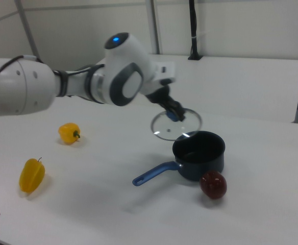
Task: Open lid
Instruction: 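Grasp the blue knob, lift the glass lid off and carry it aside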
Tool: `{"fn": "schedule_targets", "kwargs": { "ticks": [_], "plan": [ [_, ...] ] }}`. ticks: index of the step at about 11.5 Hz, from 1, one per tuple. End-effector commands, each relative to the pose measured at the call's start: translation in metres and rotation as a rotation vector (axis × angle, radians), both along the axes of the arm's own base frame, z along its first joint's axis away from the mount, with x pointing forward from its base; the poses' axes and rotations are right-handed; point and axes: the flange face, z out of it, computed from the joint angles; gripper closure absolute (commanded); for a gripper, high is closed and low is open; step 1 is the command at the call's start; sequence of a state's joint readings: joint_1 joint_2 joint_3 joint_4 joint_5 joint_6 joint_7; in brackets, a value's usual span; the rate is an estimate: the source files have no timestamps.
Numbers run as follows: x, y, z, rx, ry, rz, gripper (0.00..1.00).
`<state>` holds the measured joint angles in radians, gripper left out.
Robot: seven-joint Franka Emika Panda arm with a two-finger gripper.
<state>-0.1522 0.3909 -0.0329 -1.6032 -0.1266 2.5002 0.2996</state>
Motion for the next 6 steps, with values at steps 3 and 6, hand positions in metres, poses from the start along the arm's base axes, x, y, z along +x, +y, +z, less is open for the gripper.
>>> {"fn": "schedule_targets", "kwargs": {
  "ticks": [3, 6],
  "plan": [
    [-0.022, 0.153, -0.034, 0.004, 0.061, -0.014, 0.61],
    [-0.028, 0.212, -0.063, 0.017, 0.098, 0.033, 0.61]
  ]
}}
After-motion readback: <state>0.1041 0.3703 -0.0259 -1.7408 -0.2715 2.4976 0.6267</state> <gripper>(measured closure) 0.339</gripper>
